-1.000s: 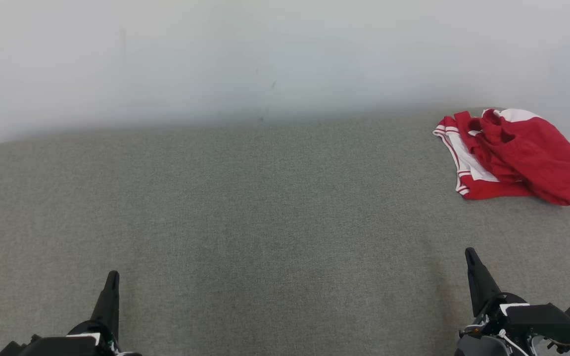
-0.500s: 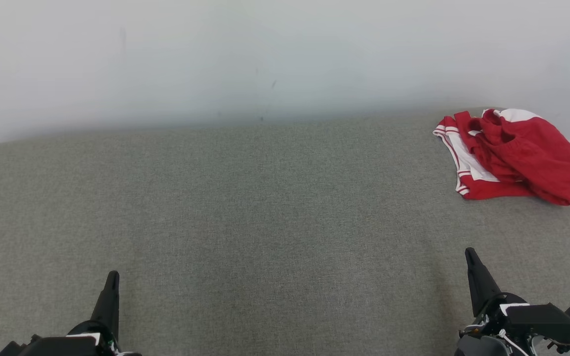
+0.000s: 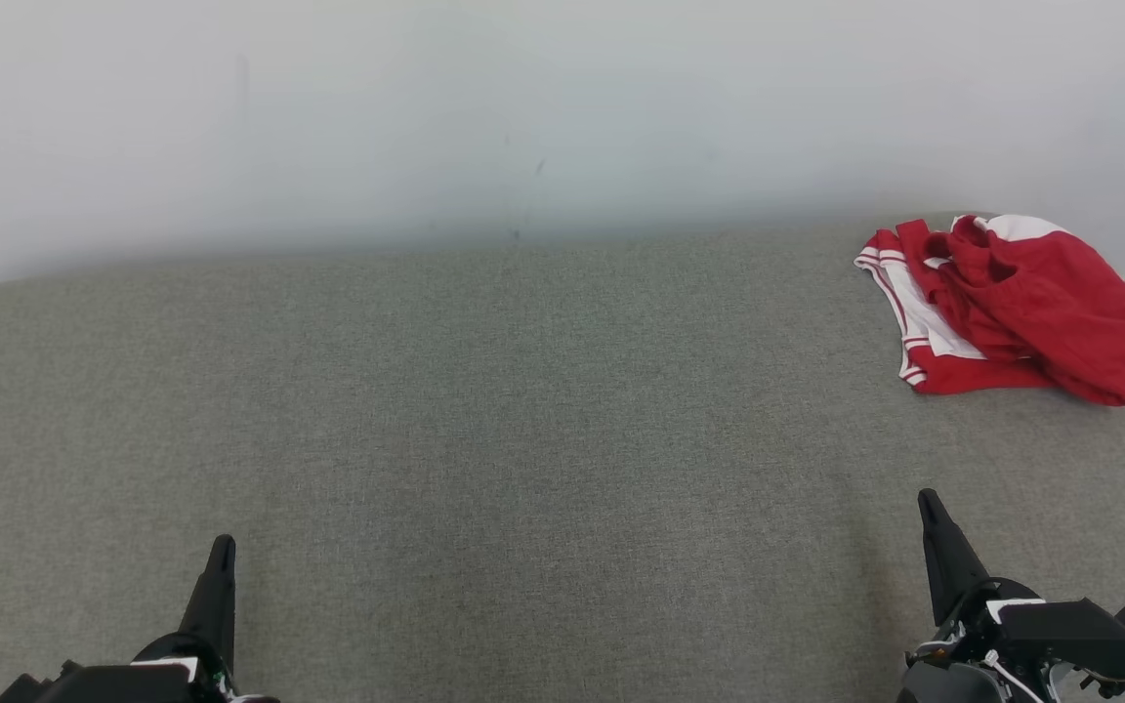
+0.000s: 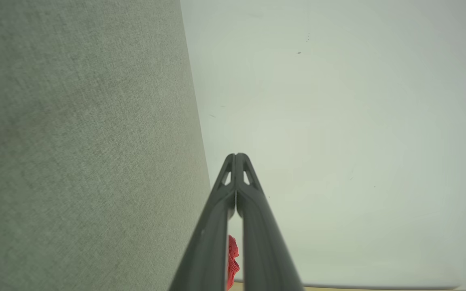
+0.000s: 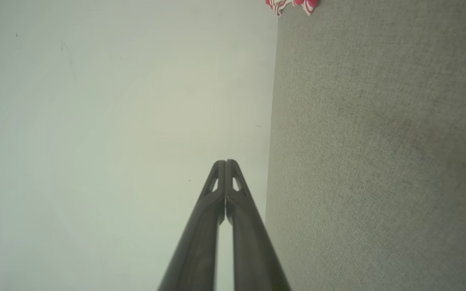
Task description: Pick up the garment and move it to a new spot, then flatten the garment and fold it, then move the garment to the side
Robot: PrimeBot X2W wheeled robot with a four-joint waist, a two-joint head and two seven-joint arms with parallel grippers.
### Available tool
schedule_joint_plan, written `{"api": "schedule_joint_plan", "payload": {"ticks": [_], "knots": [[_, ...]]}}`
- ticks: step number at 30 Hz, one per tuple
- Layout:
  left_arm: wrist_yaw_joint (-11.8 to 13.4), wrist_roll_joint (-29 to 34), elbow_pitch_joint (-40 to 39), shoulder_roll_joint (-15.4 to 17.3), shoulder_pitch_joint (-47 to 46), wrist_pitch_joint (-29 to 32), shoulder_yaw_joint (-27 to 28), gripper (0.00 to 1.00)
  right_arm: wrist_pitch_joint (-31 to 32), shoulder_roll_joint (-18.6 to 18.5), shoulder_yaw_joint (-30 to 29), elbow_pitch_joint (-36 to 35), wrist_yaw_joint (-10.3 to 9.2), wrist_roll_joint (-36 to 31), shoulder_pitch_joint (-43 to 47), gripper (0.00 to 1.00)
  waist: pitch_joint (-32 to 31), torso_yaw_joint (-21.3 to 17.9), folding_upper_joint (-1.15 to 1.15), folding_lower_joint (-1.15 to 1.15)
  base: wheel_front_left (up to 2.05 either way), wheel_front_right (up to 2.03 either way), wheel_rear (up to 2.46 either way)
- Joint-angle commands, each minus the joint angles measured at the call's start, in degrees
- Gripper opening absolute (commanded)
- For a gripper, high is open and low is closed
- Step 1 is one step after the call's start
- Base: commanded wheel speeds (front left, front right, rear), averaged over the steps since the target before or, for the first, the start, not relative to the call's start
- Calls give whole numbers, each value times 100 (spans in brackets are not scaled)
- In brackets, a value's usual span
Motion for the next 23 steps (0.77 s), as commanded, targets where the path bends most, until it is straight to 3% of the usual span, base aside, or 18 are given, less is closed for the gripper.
{"api": "schedule_joint_plan", "payload": {"ticks": [1,23], "knots": [[-7,-28,7,20,-55,0,19,0,21,15,-7,-5,-12,-12,-45,0,0,0,0,0,0,0,0],[-7,-29,7,20,-55,0,19,0,20,16,-7,-5,-12,-13,-45,0,0,0,0,0,0,0,0]]}}
